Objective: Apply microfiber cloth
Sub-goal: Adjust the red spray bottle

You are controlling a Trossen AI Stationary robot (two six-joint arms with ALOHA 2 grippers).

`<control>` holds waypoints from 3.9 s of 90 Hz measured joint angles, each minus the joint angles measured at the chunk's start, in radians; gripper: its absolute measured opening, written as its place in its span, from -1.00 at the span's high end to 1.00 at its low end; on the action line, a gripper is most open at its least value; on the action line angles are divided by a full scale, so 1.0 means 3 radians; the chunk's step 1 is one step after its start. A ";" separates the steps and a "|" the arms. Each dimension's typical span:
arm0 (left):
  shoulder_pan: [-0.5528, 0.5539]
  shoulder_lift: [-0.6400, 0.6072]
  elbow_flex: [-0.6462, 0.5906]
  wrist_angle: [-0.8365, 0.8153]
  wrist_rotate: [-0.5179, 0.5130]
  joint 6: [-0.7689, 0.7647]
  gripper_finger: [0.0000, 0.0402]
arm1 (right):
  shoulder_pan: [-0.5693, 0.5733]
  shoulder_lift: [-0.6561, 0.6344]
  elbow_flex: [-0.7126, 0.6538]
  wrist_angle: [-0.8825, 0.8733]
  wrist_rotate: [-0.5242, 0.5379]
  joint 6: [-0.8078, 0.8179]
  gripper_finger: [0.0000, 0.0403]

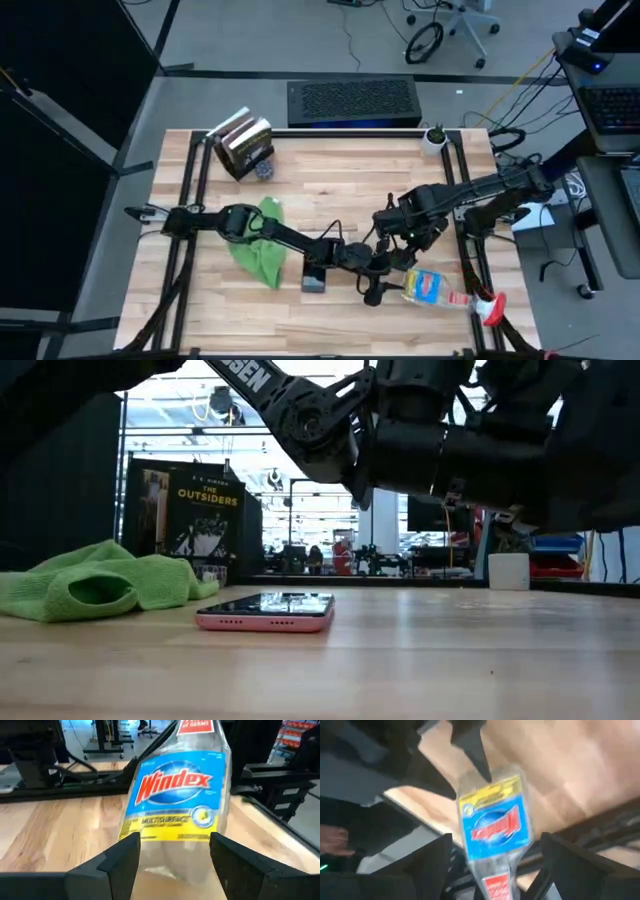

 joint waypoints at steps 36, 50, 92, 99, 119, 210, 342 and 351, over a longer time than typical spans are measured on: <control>0.0013 -0.0010 0.0002 -0.0020 0.0026 -0.0003 -0.10 | 0.0811 -0.0019 0.0792 -0.0322 0.0401 0.0580 -0.42; 0.0010 -0.0037 0.0019 0.0007 0.0032 0.0028 -0.10 | 0.1313 -0.0012 0.0970 -0.0209 0.0504 0.1192 -0.42; 0.0021 -0.0151 0.0009 -0.0518 0.0038 0.0009 -0.10 | 0.2280 0.0100 0.0988 -0.0308 0.1409 0.2465 -0.42; 0.0026 -0.0288 0.0009 -0.0802 0.0021 0.0096 -0.10 | 0.2359 0.0181 0.0954 -0.0353 0.1489 0.2303 -0.42; 0.0006 -0.0826 0.0018 -0.1595 -0.0067 0.0438 -0.10 | 0.2537 0.0306 0.0724 -0.0189 0.1531 0.2371 -0.42; 0.0057 0.0305 0.1564 -0.2235 0.0043 0.0576 -0.10 | 0.3294 0.0289 0.0528 -0.0349 0.2250 0.3193 -0.42; 0.0016 0.0104 0.1558 -0.2803 -0.0079 0.0404 -0.10 | 0.3477 0.0758 0.0529 -0.0130 0.2248 0.3370 -0.42; 0.0005 0.0203 0.1556 -0.3072 -0.0048 0.0413 -0.10 | 0.3477 0.0758 0.0529 -0.0126 0.2244 0.3443 -0.42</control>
